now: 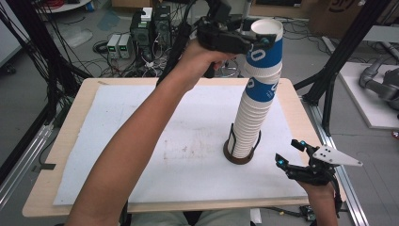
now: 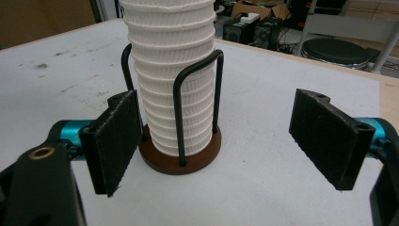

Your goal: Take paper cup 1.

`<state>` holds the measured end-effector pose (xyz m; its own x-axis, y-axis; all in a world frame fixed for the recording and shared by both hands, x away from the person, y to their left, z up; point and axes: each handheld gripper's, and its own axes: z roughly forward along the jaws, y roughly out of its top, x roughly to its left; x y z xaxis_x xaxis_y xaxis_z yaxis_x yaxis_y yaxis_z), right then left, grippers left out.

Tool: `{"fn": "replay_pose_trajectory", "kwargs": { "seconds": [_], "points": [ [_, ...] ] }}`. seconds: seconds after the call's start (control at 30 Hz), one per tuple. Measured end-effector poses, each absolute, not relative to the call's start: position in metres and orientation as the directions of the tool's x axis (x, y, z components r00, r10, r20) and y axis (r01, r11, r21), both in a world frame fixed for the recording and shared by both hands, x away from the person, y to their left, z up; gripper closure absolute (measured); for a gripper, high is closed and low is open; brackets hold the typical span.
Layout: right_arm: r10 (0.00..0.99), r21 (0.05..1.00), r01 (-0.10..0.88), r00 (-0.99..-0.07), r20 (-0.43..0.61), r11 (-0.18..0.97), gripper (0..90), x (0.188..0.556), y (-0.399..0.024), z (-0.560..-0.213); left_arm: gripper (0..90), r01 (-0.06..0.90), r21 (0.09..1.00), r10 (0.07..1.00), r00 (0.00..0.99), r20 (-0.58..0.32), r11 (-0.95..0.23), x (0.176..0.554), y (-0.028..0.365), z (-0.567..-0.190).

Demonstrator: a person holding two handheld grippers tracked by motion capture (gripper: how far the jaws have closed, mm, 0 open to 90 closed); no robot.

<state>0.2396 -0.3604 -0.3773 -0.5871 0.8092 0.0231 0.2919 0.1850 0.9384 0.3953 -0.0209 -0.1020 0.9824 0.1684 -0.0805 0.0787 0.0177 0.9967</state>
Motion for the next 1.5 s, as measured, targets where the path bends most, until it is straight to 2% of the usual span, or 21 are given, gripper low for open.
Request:
{"fn": "replay_pose_trajectory", "kwargs": {
  "seconds": [0.3, 0.53, 0.93, 1.5],
  "points": [
    [0.803, 0.936, 0.297, -0.595, 0.027, 0.189, 17.8, 0.24, -0.358, -0.378, 30.0, 0.051, 0.998, 0.227, 0.972, -0.06, 0.045, 0.397, 0.015, -0.092],
    [0.781, 0.936, 0.288, -0.624, 0.023, 0.202, 17.8, 0.238, -0.347, -0.374, 29.9, 0.025, 0.999, 0.313, 0.949, -0.031, 0.023, 0.4, 0.063, -0.103],
    [0.759, 0.935, 0.281, -0.651, 0.02, 0.217, 17.8, 0.236, -0.334, -0.372, 29.8, 0.038, 0.999, 0.398, 0.917, -0.025, -0.026, 0.39, 0.127, -0.163],
    [0.697, 0.931, 0.275, -0.716, 0.033, 0.239, 17.8, 0.232, -0.303, -0.373, 29.8, 0.083, 0.992, 0.403, 0.915, -0.04, -0.09, 0.366, 0.165, -0.246]
  ]
}}
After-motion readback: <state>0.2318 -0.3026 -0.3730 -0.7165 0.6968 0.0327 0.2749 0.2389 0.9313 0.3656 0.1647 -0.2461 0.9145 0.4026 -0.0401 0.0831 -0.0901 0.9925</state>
